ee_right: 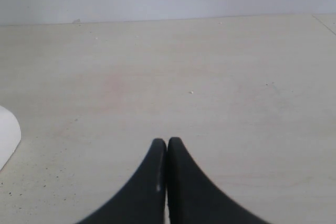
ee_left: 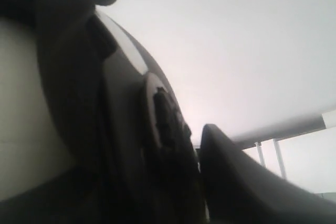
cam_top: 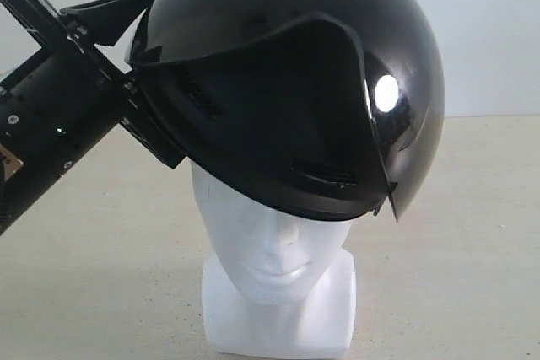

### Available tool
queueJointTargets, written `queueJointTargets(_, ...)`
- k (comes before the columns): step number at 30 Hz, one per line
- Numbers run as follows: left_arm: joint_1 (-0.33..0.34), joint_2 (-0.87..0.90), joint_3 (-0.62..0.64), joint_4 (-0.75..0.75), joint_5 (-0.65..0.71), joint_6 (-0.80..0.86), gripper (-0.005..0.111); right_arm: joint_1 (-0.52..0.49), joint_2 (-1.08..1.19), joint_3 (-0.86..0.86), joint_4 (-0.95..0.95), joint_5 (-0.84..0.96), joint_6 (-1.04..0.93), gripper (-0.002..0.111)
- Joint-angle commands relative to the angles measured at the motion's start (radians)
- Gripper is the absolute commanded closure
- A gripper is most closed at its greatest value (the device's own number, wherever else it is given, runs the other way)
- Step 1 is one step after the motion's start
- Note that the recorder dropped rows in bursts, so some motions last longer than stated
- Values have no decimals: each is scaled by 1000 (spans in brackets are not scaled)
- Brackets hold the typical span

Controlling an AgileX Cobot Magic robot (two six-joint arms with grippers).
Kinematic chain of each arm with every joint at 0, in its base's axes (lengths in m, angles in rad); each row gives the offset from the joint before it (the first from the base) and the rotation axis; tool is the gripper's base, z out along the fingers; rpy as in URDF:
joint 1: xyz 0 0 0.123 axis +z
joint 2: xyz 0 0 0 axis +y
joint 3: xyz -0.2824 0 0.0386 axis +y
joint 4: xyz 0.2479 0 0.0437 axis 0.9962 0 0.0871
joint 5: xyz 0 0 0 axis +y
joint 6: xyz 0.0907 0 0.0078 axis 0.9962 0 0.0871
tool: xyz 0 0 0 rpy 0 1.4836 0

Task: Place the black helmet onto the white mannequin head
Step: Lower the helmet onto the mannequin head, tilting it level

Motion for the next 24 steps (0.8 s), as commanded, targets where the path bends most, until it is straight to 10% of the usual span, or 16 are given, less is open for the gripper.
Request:
queueJointTargets(1,-7,6,59,-14,19,36,102,-2,-4,0,-6,-5,-2,108)
queueJointTargets(24,62,6,187,40,68,156,102,-2,-4,0,-6,-5,-2,108)
